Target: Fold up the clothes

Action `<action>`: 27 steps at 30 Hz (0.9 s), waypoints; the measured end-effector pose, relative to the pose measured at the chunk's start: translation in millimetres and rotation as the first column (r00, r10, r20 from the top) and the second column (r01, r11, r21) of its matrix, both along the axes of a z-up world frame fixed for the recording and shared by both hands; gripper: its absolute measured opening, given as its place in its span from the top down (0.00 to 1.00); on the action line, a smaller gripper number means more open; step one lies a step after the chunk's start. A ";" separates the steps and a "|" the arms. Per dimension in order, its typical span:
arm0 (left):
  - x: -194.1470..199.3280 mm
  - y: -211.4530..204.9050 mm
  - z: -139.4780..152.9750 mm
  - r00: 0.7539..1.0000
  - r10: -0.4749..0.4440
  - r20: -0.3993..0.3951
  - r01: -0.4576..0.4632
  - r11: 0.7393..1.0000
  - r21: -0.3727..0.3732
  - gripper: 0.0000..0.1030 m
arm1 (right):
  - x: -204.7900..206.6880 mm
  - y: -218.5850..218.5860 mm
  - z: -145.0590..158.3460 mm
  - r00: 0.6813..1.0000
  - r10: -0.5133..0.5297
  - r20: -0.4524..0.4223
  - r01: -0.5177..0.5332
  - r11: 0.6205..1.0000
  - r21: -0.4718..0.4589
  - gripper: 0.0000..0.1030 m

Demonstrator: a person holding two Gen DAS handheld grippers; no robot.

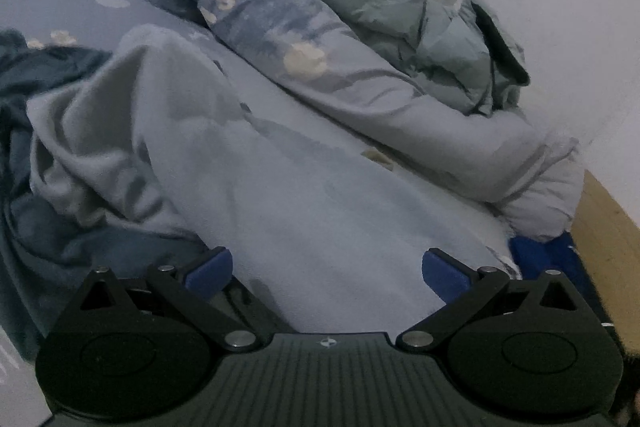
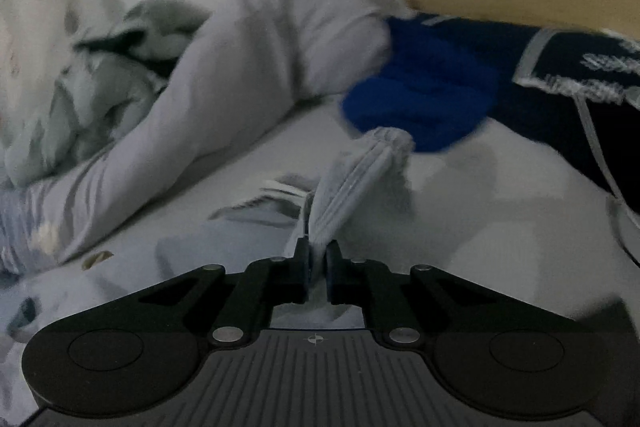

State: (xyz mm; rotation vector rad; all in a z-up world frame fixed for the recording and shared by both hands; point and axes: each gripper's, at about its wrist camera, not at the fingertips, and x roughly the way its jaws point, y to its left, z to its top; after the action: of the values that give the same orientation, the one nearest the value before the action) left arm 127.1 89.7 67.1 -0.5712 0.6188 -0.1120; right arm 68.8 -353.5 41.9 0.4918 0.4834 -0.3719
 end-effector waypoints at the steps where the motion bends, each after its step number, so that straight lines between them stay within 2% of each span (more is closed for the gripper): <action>1: -1.6 -2.6 -1.1 1.000 -0.012 -0.006 0.012 1.000 -0.005 0.00 | -16.3 -4.4 -5.0 1.000 -0.016 -0.007 0.016 1.000 0.022 0.91; 4: -9.3 -11.7 -0.7 0.999 -0.051 -0.003 0.051 0.999 0.014 0.00 | -56.2 -9.6 -26.6 0.998 -0.058 -0.040 0.061 0.994 0.089 0.91; 7: -17.1 -17.6 1.9 0.997 -0.076 0.009 0.076 0.996 0.038 0.00 | -78.1 -3.5 -51.2 0.996 -0.063 -0.070 0.073 0.985 0.159 0.91; 11: -27.1 -17.7 2.6 0.995 -0.099 0.026 0.097 0.993 0.070 0.00 | -78.8 6.5 -68.9 0.992 -0.040 -0.119 0.058 0.987 0.152 0.88; 13: -31.3 -17.1 2.2 0.993 -0.110 0.033 0.106 0.991 0.087 0.00 | -75.1 8.1 -67.7 0.990 -0.041 -0.136 0.059 0.990 0.125 0.79; 14: -30.8 -16.7 0.9 0.993 -0.110 0.029 0.107 0.990 0.092 0.00 | -72.6 5.5 -65.8 0.989 -0.045 -0.140 0.060 0.992 0.107 0.68; 15: -30.3 -16.3 -0.3 0.993 -0.111 0.026 0.108 0.989 0.097 0.00 | -70.5 1.4 -62.1 0.989 -0.051 -0.142 0.064 0.994 0.083 0.61; 17: -25.0 -18.6 -2.3 0.994 -0.105 0.011 0.103 0.989 0.104 0.00 | -66.8 -5.5 -56.2 0.989 -0.055 -0.137 0.062 0.997 0.044 0.32; 22: -16.0 -22.5 -5.2 0.995 -0.103 0.006 0.102 0.992 0.070 0.00 | -45.7 -30.7 -49.3 0.992 -0.086 -0.095 0.086 0.996 -0.004 0.21; 25: -13.9 -29.1 -4.7 0.992 -0.119 0.030 0.116 0.990 0.076 0.00 | -23.8 -45.4 -56.1 0.990 -0.099 -0.097 0.100 0.995 0.010 0.21; 27: -13.6 -31.9 -5.3 0.991 -0.125 0.041 0.121 0.990 0.077 0.00 | -8.2 -46.7 -59.5 0.991 -0.078 -0.108 0.077 0.997 -0.009 0.25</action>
State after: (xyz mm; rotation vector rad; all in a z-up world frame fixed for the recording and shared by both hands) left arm 113.6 57.7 61.9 -0.4572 0.6108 -0.2170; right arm 60.6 -400.2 -17.5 0.4879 0.5696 -0.4761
